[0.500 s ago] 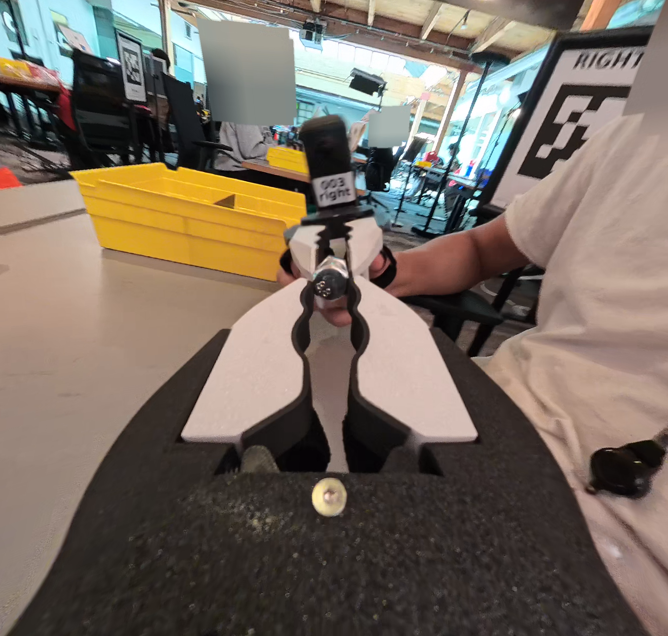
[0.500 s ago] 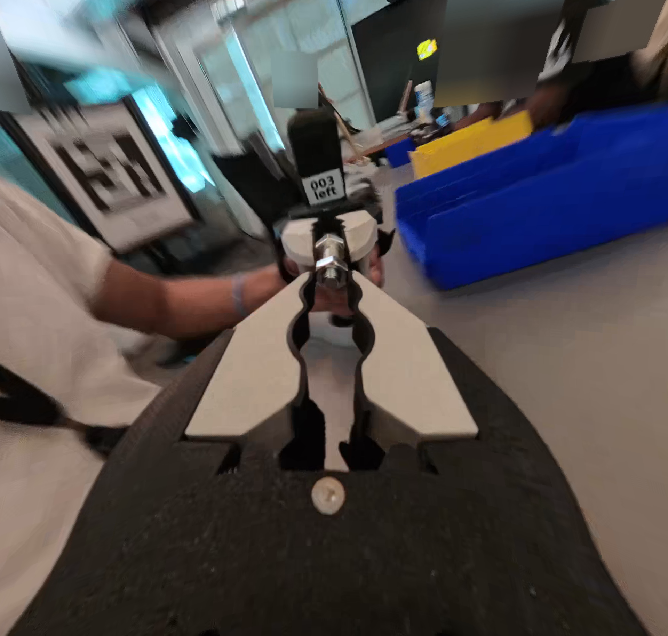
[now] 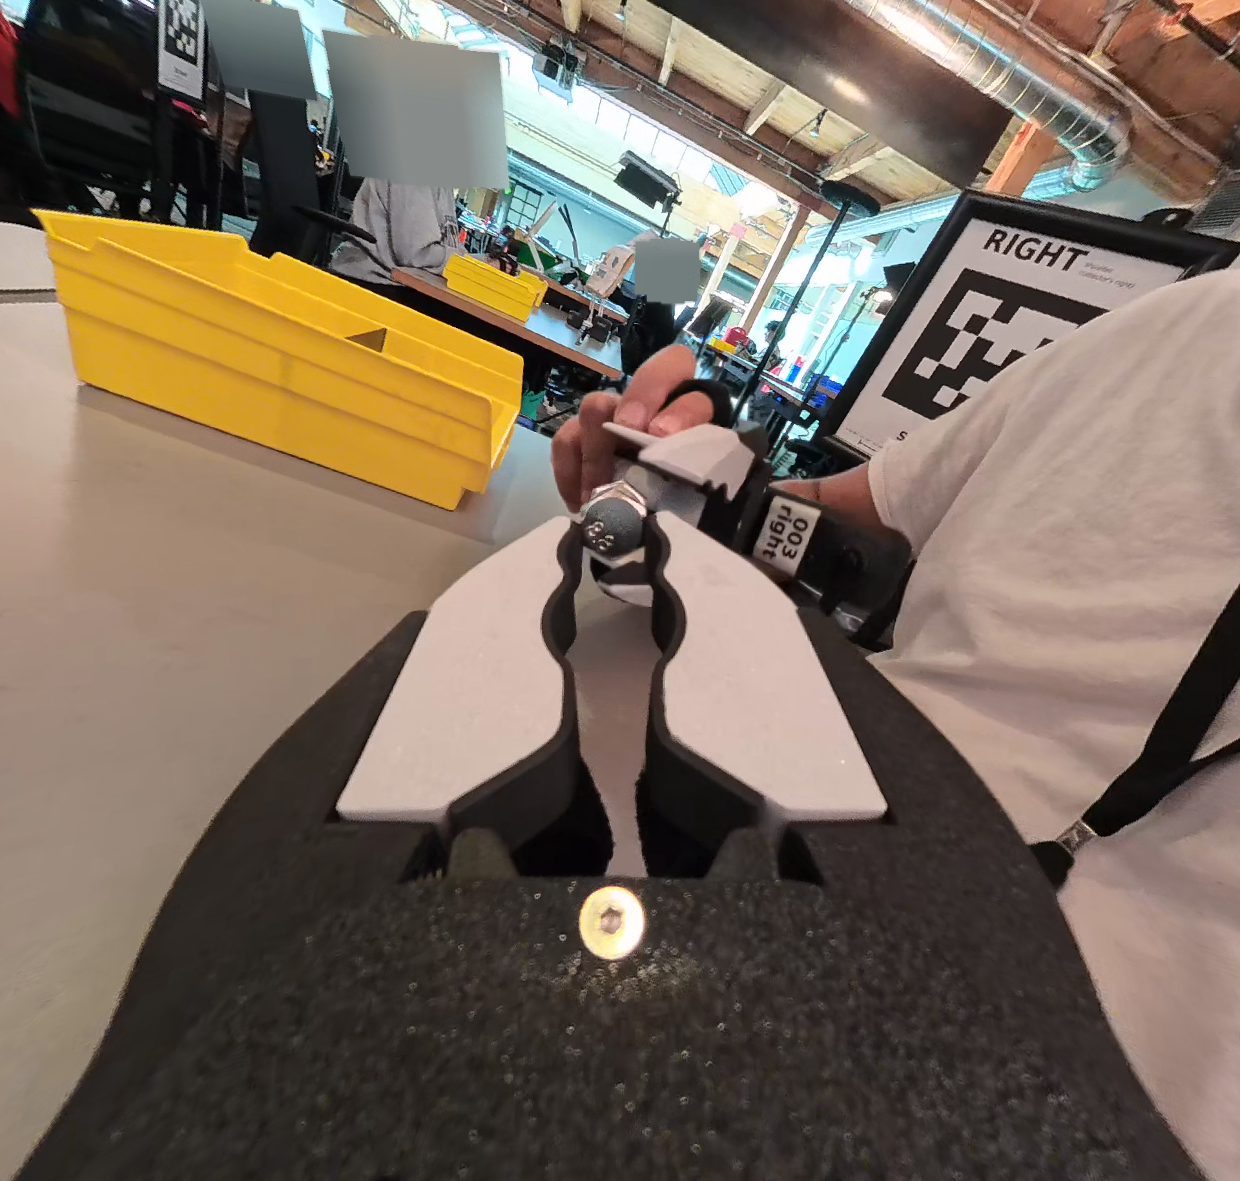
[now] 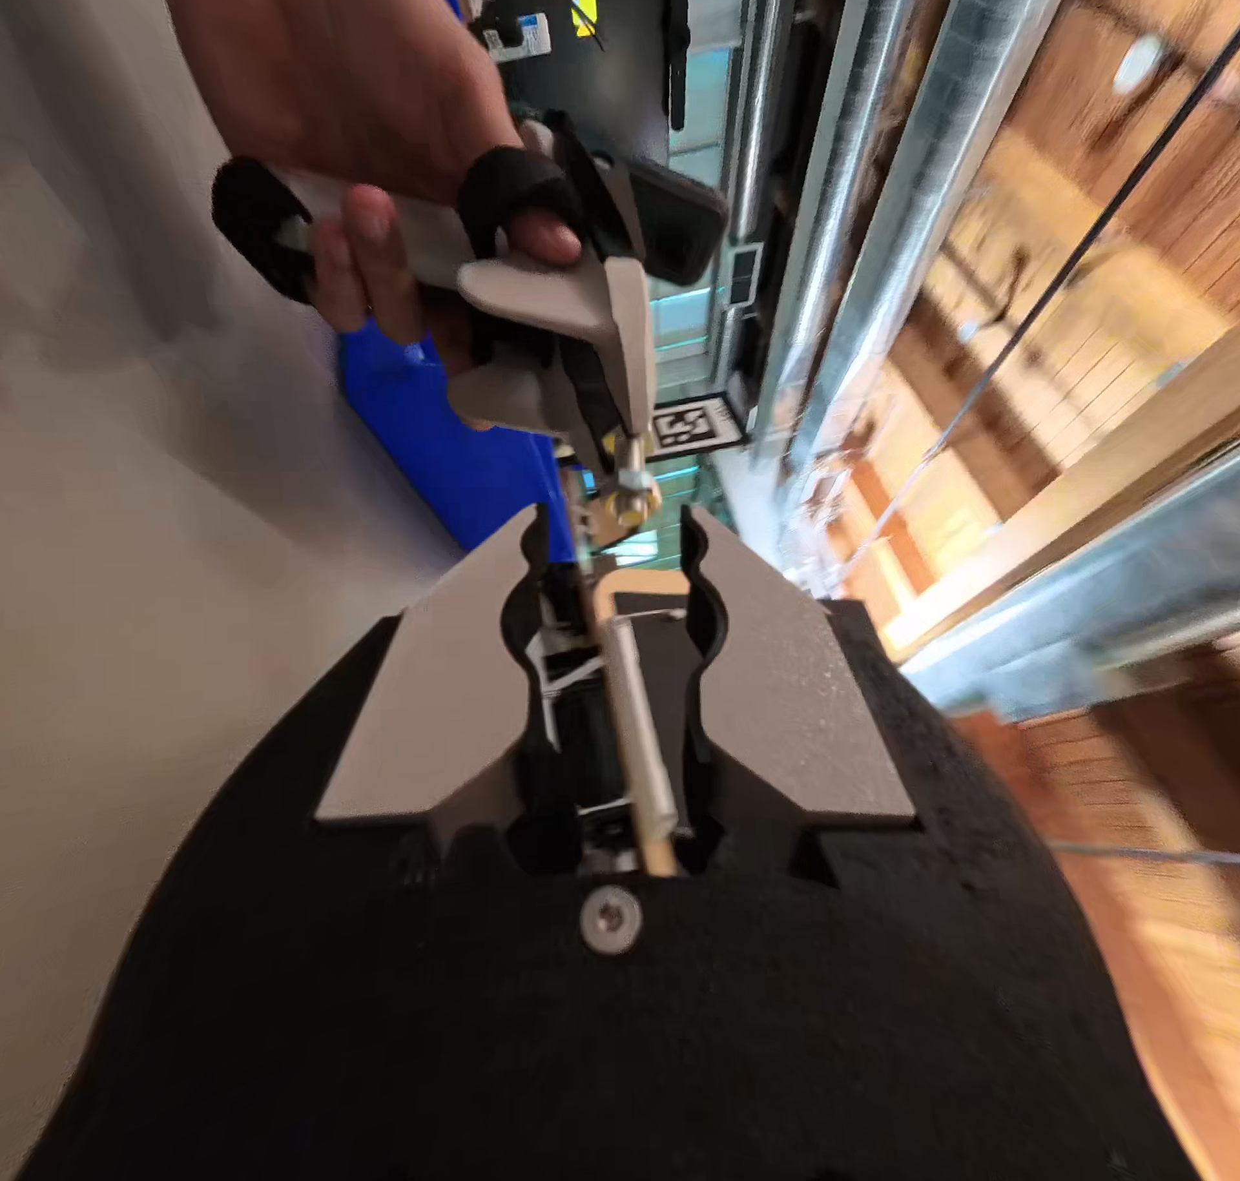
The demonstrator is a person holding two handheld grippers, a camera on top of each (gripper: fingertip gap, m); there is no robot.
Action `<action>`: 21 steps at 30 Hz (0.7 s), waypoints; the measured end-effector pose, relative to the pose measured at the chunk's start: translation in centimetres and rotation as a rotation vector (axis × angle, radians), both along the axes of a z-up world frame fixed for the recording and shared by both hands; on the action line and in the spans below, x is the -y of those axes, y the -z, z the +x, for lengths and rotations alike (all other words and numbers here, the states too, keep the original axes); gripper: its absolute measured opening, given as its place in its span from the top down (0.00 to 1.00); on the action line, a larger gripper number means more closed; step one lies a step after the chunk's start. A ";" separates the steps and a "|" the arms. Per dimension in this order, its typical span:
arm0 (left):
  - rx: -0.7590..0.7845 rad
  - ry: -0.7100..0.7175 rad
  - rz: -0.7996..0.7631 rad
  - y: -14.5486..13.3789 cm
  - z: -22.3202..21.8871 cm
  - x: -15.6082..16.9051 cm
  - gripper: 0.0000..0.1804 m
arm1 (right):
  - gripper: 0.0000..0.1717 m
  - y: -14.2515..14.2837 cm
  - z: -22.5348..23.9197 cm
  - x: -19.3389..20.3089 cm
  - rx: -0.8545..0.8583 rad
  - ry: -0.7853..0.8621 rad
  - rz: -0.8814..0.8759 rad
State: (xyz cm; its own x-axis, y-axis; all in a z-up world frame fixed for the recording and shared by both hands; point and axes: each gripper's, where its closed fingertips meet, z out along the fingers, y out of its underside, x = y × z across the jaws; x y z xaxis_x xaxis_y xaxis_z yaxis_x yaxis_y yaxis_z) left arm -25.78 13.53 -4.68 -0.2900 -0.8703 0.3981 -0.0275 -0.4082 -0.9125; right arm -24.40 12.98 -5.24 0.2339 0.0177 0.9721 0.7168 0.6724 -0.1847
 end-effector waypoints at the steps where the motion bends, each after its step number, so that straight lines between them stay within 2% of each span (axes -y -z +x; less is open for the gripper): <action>1: 0.002 -0.011 0.007 -0.1 -0.1 -0.2 0.91 | 0.74 0.1 0.5 -0.2 -0.069 -0.002 -0.090; 4: 0.021 -0.056 0.057 -0.3 -0.3 -0.7 0.91 | 0.70 0.6 0.9 -0.4 -0.382 -0.121 -0.552; 9: 0.065 -0.144 0.244 -0.4 -0.1 -0.9 0.91 | 0.72 1.3 -1.0 0.7 -0.876 -0.552 -1.558; 12: 0.078 -0.153 0.309 -0.5 0.0 -0.4 0.91 | 0.75 1.4 -0.7 -0.1 -1.126 -0.708 -1.925; 14: 0.071 -0.144 0.320 -0.3 0.2 -0.2 0.91 | 0.78 0.8 -0.1 -0.6 -1.246 -0.833 -2.061; 16: 0.049 -0.139 0.330 0.1 0.4 -0.1 0.91 | 0.80 0.2 0.5 -1.2 -1.330 -0.905 -2.085; 21: 0.004 -0.136 0.357 0.9 1.0 0.1 0.91 | 0.84 0.2 -0.2 -0.3 -1.221 -0.849 -2.015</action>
